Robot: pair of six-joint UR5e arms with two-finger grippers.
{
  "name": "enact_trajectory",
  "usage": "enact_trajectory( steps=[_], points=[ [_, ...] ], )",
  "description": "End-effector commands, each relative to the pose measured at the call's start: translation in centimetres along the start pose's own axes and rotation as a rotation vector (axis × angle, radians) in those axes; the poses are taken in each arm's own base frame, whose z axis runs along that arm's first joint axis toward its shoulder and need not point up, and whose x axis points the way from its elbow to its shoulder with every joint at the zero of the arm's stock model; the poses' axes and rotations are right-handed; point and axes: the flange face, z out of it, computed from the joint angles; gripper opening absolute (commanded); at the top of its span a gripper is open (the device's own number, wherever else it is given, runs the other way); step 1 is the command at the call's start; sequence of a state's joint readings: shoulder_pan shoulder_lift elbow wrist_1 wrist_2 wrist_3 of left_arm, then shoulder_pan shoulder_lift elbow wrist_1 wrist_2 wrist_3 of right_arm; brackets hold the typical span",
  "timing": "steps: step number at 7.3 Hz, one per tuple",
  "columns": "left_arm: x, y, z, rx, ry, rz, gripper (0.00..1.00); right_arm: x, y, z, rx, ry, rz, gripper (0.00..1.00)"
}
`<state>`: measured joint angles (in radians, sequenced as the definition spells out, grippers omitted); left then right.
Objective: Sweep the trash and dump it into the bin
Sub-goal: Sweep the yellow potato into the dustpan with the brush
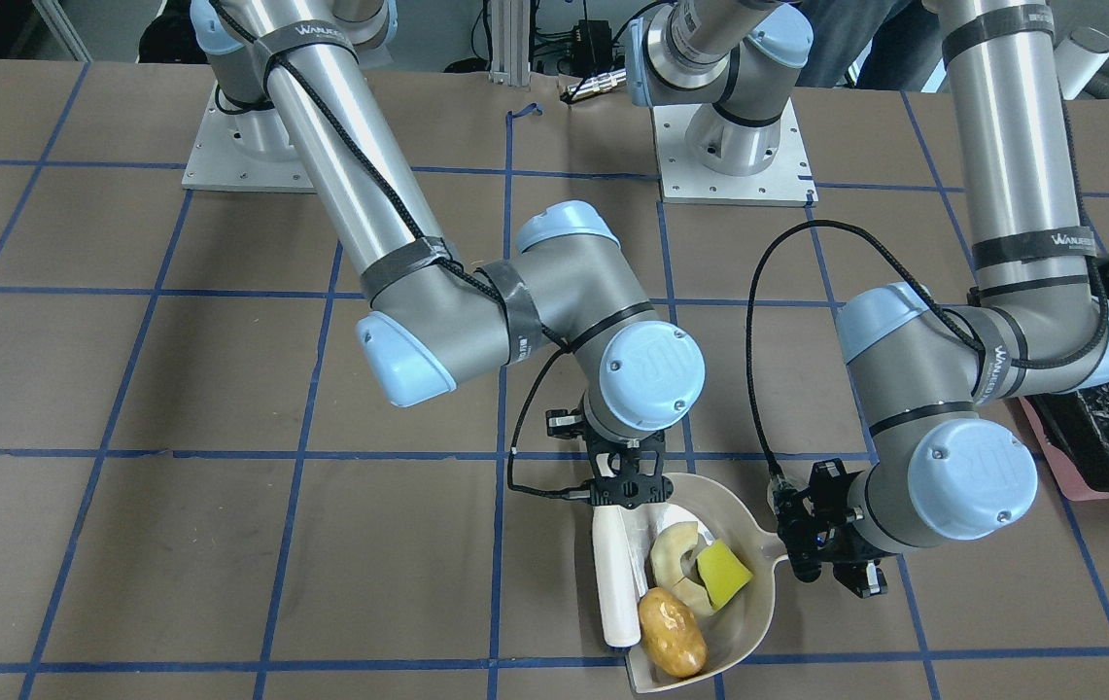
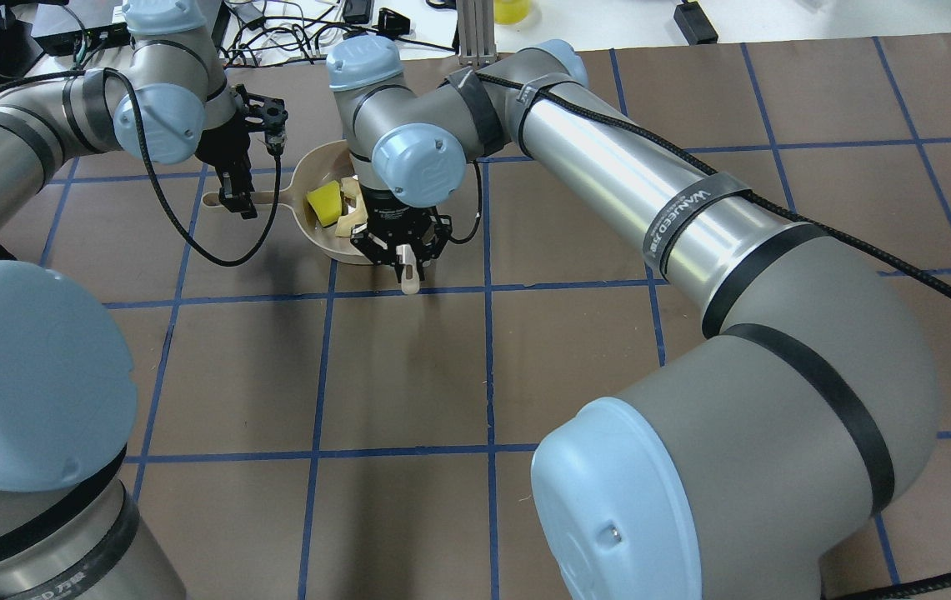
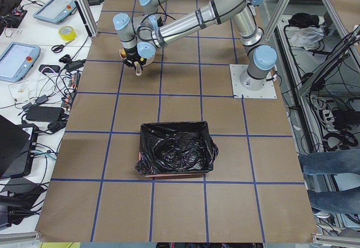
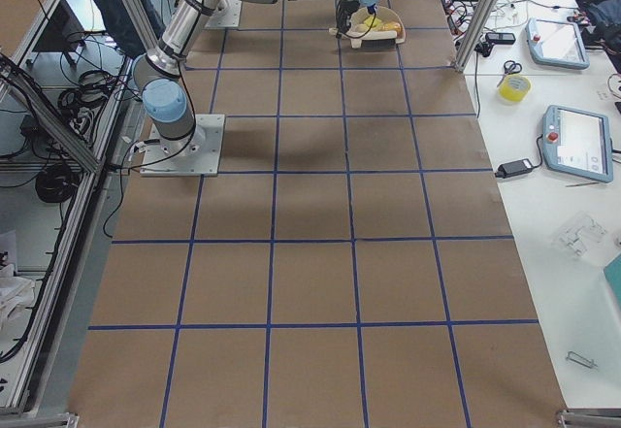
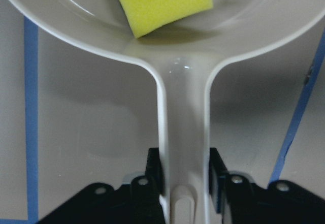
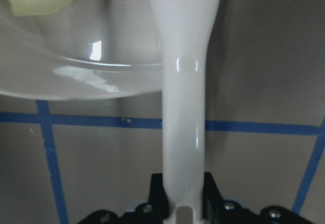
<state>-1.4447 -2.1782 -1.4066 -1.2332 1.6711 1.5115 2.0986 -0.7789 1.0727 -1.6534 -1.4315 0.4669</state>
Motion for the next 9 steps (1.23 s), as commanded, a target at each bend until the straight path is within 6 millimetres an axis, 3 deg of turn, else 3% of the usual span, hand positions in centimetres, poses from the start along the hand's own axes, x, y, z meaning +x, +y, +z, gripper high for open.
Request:
enact_trajectory(
  steps=[1,3,5,6,9],
  points=[
    [0.0,0.0,0.0,0.001,0.000,0.000,0.18,-3.4,1.7,-0.6,0.004,-0.056,0.016,0.10],
    [0.0,0.0,0.0,0.001,0.000,0.000,0.18,-5.0,3.5,0.0,-0.016,-0.047,0.029,0.10],
    [0.0,0.0,-0.1,0.001,-0.001,0.000,0.18,-3.4,3.3,-0.3,-0.019,-0.015,0.041,0.10],
    [0.0,0.0,-0.1,0.001,-0.001,0.000,0.18,-1.1,3.5,-1.7,-0.050,-0.004,0.075,0.09],
    [0.0,0.0,0.0,0.002,-0.001,0.000,0.18,9.6,2.8,-5.9,-0.074,-0.032,0.138,0.09]
  ],
)
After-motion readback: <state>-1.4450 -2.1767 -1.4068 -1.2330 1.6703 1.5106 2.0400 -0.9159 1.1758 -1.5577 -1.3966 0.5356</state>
